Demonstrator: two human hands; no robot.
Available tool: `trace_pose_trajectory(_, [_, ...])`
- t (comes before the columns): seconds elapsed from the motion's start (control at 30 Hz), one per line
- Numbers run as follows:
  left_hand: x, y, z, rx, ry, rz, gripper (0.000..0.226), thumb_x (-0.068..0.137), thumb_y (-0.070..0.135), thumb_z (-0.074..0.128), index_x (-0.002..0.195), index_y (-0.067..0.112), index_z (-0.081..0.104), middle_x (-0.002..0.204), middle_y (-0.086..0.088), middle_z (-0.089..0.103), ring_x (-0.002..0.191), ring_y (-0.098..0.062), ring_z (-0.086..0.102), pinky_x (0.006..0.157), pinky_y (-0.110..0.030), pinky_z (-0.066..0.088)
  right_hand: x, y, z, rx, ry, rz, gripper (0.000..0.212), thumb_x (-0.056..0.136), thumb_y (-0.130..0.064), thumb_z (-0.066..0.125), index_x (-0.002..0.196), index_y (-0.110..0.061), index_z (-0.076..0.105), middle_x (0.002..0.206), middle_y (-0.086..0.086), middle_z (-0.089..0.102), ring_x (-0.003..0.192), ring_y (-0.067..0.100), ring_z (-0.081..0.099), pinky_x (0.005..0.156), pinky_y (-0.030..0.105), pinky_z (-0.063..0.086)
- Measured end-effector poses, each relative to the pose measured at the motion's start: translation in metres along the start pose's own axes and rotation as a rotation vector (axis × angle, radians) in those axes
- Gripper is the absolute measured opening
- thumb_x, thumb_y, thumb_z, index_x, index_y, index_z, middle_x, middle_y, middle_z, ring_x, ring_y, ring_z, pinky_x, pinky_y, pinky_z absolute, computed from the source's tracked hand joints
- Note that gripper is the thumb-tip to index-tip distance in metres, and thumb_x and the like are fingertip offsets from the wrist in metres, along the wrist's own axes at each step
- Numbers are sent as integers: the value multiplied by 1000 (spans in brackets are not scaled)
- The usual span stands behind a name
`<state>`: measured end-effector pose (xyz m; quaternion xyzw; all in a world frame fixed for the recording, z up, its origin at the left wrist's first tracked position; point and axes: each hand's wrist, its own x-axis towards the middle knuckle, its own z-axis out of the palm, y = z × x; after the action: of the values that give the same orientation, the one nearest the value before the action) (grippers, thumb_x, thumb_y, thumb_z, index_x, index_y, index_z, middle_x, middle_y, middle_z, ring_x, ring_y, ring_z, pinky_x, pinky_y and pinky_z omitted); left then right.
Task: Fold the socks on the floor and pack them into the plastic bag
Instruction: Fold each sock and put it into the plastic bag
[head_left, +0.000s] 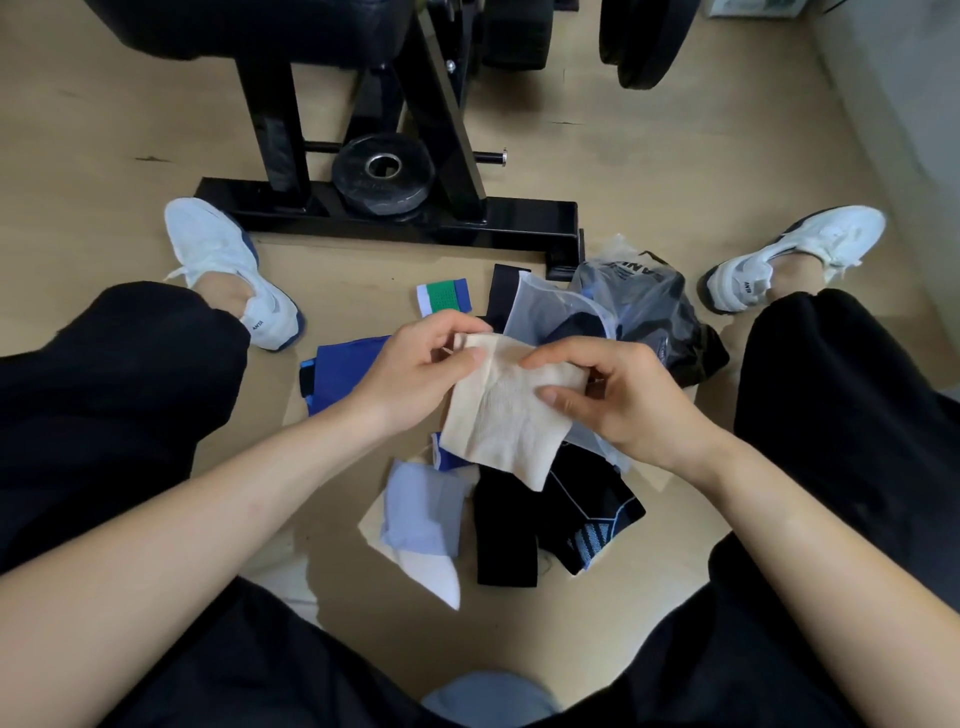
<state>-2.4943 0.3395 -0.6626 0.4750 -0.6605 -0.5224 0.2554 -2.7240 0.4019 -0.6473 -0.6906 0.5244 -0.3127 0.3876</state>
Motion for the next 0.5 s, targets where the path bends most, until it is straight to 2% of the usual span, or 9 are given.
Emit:
trace_pose_trajectory(0.1, [0, -1, -2, 12, 45, 0, 19, 95, 14, 67, 112, 19, 70, 99, -2, 75, 94, -27, 69, 84, -41, 55, 2, 4, 1, -82, 21, 51, 34, 88, -12, 75, 119, -24, 70, 115, -17, 68, 108, -1, 63, 92, 19, 51])
trace_pose_trajectory(0.17, [-1, 0, -3, 21, 71, 14, 21, 91, 17, 73, 112, 20, 71, 97, -1, 76, 89, -28, 69, 84, -44, 56, 3, 6, 2, -102, 43, 107, 39, 86, -15, 76, 123, -26, 68, 116, -17, 67, 105, -4, 62, 91, 17, 50])
trace_pose_trajectory(0.27, [-4, 4, -1, 77, 97, 70, 26, 84, 18, 80, 108, 24, 72, 94, 5, 74, 78, -18, 68, 78, -37, 59, 3, 8, 4, -130, 49, 167, 45, 83, -15, 78, 126, -27, 67, 110, -15, 67, 89, 1, 64, 80, 15, 49])
trace_pose_trajectory(0.33, [-7, 7, 2, 96, 93, 106, 29, 80, 17, 84, 106, 24, 73, 93, 7, 73, 76, -15, 69, 72, -30, 58, 3, 10, 5, -99, 51, 193, 48, 82, -13, 79, 126, -25, 66, 108, -15, 68, 89, 3, 65, 80, 18, 51])
trace_pose_trajectory(0.4, [-11, 9, 7, 102, 87, 135, 32, 77, 14, 85, 105, 23, 73, 94, 8, 73, 76, -15, 69, 68, -26, 57, 3, 10, 6, 10, 30, 215, 49, 82, -11, 78, 128, -24, 65, 108, -8, 70, 93, 10, 68, 81, 28, 57])
trace_pose_trajectory(0.5, [-15, 12, 13, 136, 79, 176, 35, 74, 13, 87, 105, 23, 72, 95, 8, 71, 76, -15, 70, 69, -31, 61, 3, 3, 8, 358, -19, 251, 47, 86, -1, 73, 129, -16, 63, 110, 10, 71, 96, 26, 71, 81, 41, 61])
